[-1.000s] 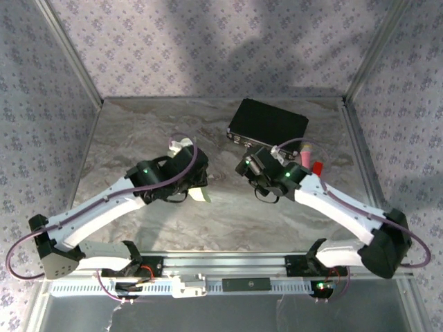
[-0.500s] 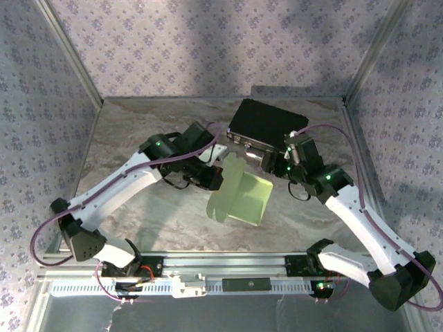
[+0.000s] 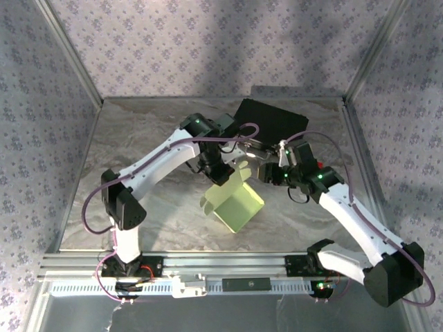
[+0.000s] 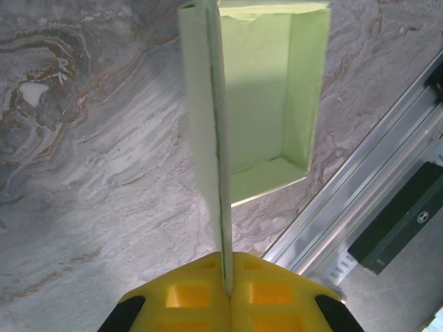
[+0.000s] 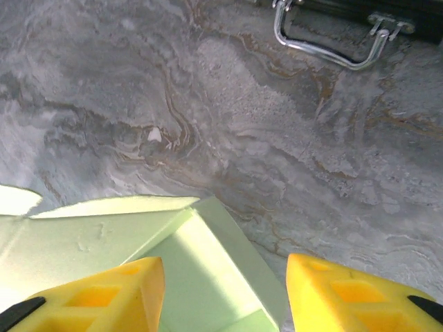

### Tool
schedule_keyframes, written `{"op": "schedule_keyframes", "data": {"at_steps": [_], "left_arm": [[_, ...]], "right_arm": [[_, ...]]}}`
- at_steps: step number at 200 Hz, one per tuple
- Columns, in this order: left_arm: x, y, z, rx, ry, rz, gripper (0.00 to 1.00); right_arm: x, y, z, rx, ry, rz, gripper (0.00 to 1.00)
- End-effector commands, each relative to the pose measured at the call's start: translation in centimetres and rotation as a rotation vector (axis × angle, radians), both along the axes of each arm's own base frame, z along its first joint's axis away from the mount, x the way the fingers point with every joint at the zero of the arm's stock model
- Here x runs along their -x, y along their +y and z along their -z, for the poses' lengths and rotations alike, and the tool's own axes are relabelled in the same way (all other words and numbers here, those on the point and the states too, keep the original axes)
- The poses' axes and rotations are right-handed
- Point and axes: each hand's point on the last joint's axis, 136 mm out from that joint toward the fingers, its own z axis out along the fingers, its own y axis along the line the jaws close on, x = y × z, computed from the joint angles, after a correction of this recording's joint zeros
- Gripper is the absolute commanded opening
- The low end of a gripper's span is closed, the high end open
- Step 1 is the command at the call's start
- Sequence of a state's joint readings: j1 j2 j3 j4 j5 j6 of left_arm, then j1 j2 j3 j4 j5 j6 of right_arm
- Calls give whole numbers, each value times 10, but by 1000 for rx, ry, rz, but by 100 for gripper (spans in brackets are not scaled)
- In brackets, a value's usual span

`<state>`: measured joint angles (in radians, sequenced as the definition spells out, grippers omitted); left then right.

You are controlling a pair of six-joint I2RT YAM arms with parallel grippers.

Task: Fold the paper box

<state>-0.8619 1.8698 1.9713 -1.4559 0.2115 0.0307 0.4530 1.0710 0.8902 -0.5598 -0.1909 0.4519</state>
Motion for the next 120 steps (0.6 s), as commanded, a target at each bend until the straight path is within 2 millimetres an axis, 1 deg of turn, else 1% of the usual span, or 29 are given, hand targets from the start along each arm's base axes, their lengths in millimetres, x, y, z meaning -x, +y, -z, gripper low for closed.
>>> {"op": "schedule_keyframes", "data": {"at_steps": [1, 31, 59, 79, 99, 120], "left_arm": [[-2, 15, -12, -35, -9, 92, 0], [-12, 18, -3, -81, -11, 120, 0], [-22, 14, 4, -85, -13, 131, 3], [-26, 10, 12, -96, -6, 143, 7], [-34, 11, 22, -125, -9, 141, 9], [-40, 8, 22, -116, -27, 135, 12]], "right_arm": [[-4, 9, 9, -4, -18, -66, 49], [-6, 15, 35, 11, 31, -98, 47], [-6, 18, 55, 54, 54, -103, 46], [-10, 22, 64, 82, 45, -102, 46], [-15, 25, 72, 86, 45, -107, 45], [-18, 26, 77, 100, 51, -103, 44]]}}
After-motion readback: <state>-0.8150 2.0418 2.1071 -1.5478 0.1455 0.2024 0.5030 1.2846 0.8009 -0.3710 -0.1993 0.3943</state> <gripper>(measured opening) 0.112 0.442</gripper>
